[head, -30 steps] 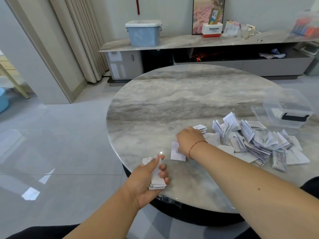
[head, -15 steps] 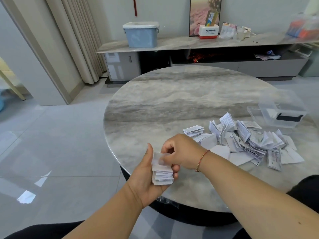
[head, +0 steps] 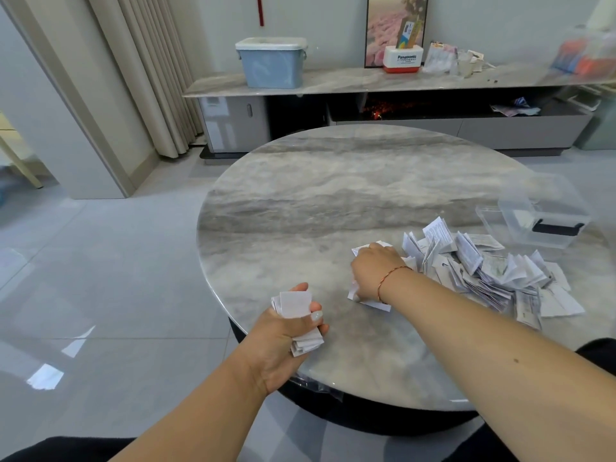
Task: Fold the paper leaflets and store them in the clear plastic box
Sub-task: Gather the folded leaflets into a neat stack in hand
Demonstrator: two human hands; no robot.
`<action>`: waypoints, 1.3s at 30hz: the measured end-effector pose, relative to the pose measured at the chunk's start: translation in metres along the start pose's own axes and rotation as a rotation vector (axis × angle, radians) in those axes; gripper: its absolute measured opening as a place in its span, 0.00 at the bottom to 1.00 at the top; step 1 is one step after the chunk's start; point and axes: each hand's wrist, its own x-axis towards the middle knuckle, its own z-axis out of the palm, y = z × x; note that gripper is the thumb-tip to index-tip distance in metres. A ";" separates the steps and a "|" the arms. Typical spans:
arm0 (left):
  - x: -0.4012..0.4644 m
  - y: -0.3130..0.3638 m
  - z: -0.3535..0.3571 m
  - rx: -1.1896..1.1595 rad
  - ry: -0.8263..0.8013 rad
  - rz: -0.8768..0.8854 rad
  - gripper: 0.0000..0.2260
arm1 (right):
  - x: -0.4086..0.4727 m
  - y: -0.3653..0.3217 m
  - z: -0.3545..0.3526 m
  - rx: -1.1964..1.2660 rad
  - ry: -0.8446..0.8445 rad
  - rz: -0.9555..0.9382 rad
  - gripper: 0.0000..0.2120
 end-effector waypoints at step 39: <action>0.002 0.010 0.021 -0.038 0.021 -0.125 0.19 | 0.044 0.057 -0.021 0.228 0.029 0.081 0.22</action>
